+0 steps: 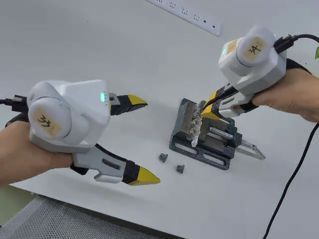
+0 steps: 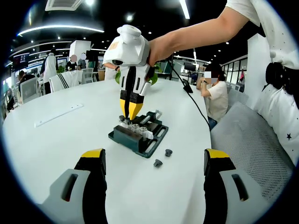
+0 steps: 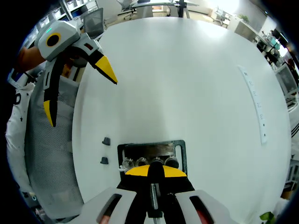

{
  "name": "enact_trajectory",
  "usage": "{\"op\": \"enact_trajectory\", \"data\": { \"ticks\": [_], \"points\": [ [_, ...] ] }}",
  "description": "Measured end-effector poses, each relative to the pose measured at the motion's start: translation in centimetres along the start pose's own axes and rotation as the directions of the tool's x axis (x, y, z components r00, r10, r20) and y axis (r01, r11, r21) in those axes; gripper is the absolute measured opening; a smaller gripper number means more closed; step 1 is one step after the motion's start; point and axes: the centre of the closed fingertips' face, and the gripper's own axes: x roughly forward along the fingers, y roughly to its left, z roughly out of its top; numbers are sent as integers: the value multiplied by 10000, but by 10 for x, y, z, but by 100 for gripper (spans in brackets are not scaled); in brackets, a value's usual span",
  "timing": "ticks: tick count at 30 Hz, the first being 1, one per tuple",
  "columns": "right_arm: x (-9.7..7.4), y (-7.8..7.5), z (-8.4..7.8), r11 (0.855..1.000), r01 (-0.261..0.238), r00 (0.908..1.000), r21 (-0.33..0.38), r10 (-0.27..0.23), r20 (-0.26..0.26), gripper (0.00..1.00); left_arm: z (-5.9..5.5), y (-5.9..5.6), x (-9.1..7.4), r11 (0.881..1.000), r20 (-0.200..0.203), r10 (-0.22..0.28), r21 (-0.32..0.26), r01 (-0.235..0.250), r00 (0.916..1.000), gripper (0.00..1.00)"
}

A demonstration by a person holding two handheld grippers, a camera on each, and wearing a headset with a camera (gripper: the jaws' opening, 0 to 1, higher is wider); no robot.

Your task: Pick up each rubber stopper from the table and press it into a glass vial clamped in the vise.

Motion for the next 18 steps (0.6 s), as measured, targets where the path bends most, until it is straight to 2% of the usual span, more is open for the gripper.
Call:
{"op": "enact_trajectory", "data": {
  "ticks": [18],
  "points": [
    [2, -3, -2, 9991, -32, 9994, -418, 18, -355, 3, 3, 1, 3, 10000, 104, -12, -20, 12, 9999, 84]
  ]
}}
